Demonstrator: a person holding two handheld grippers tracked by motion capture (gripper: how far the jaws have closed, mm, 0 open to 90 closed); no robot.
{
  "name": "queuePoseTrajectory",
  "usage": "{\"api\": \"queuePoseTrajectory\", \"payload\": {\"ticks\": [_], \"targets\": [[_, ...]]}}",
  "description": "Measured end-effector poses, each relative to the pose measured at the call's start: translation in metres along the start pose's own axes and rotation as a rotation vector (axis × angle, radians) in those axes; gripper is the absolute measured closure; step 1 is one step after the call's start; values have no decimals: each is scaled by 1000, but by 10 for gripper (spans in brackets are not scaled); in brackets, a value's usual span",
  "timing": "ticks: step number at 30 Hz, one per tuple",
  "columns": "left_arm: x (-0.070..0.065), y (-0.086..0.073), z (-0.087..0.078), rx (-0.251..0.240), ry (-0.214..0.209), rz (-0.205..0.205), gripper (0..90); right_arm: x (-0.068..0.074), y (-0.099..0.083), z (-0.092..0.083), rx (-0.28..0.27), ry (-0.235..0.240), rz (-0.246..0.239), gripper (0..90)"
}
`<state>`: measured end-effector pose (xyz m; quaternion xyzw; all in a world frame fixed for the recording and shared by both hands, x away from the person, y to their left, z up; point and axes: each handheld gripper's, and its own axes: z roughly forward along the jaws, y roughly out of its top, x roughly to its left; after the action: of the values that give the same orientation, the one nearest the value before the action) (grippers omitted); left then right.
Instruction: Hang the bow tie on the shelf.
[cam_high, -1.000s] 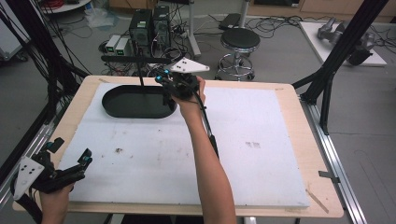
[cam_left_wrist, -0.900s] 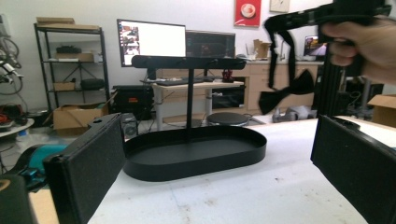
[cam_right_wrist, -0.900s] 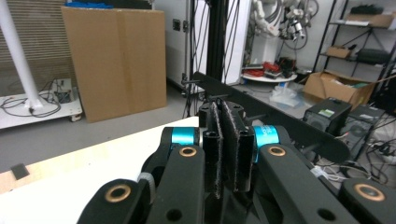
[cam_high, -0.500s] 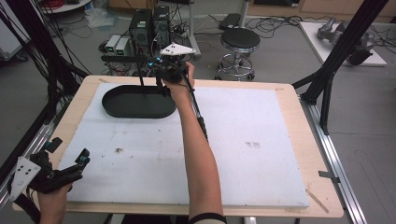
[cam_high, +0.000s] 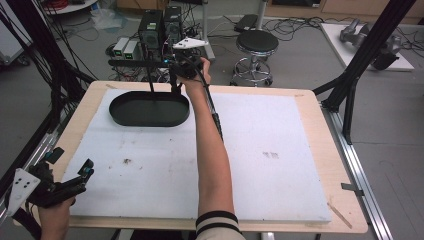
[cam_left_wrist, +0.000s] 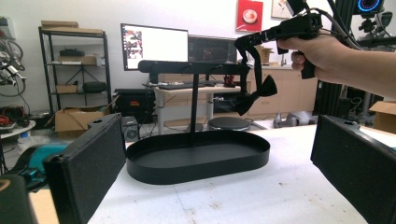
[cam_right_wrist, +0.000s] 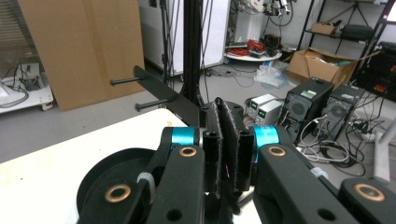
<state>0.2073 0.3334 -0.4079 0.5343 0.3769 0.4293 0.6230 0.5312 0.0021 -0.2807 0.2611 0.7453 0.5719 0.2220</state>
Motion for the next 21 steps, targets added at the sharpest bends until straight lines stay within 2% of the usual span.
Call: {"api": "queuePoseTrajectory", "payload": {"ticks": [2, 12, 17, 18, 21], "targets": [[-1, -1, 0, 4, -3, -1, 38, -7, -4, -1, 7, -10, 18, 864], [1, -2, -1, 6, 3, -6, 38, -15, -12, -1, 16, -26, 21, 864], [1, -2, 0, 10, 2, -11, 38, -18, -18, -8, 56, -47, 0, 862], [0, -2, 0, 11, 1, -11, 38, -20, -20, -11, 75, -65, -19, 852], [-1, -2, 0, 8, -1, -12, 38, -22, -24, -14, 94, -86, -15, 820]]}}
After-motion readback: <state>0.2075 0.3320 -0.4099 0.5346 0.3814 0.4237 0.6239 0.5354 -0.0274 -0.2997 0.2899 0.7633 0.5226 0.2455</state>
